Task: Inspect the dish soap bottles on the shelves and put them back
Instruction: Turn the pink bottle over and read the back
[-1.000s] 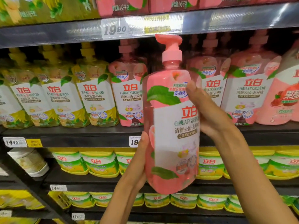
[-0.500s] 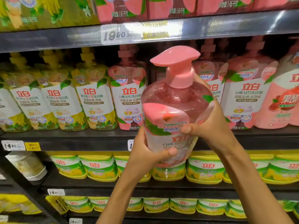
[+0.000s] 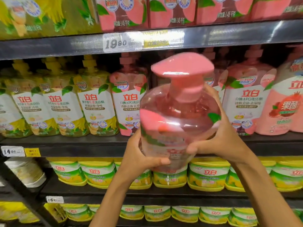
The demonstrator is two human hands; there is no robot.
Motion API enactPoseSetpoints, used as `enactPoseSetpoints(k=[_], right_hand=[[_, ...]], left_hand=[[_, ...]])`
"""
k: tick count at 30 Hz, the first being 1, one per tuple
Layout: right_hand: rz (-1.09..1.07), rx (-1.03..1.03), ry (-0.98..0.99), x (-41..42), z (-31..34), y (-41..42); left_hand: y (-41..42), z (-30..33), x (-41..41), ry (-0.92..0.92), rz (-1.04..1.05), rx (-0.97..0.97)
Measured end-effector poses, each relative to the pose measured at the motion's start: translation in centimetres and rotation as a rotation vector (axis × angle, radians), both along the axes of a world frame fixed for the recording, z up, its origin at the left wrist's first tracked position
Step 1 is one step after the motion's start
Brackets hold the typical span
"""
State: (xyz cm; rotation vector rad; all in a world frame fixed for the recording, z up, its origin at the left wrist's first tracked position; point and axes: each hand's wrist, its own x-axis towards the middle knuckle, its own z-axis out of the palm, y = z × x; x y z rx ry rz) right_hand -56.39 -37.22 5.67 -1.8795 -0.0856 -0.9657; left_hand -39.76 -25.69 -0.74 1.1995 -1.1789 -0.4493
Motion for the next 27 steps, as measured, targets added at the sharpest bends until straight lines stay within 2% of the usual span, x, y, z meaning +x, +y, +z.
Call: enactPoseSetpoints(k=[7, 12, 16, 20, 23, 27], right_hand=[[-0.113, 0.173, -0.173, 2.7, 0.2, 0.3], [-0.102, 0.427, -0.151, 3.2, -0.4, 0.5], [-0.079, 0.64, -0.073, 3.9, -0.3, -0.6], [-0.086, 0.584, 0.02, 3.8, -0.5, -1.7], [-0.095, 0.491, 0.108, 3.6, -0.6, -2.2], [-0.092, 0.56, 0.262, 4.2, 0.0, -2.9]], left_hand=[[0.4, -0.7, -1.7, 0.223, -0.079, 0.075], [1.4, -2.0, -2.0, 0.293, -0.11, 0.257], [1.6, -2.0, -2.5, 0.457, -0.095, 0.245], [1.8, -0.8, -2.7, 0.561, -0.123, 0.245], [2.4, 0.2, -2.9, 0.568, -0.182, 0.245], [3.5, 0.7, -3.2, 0.672, -0.272, 0.256]])
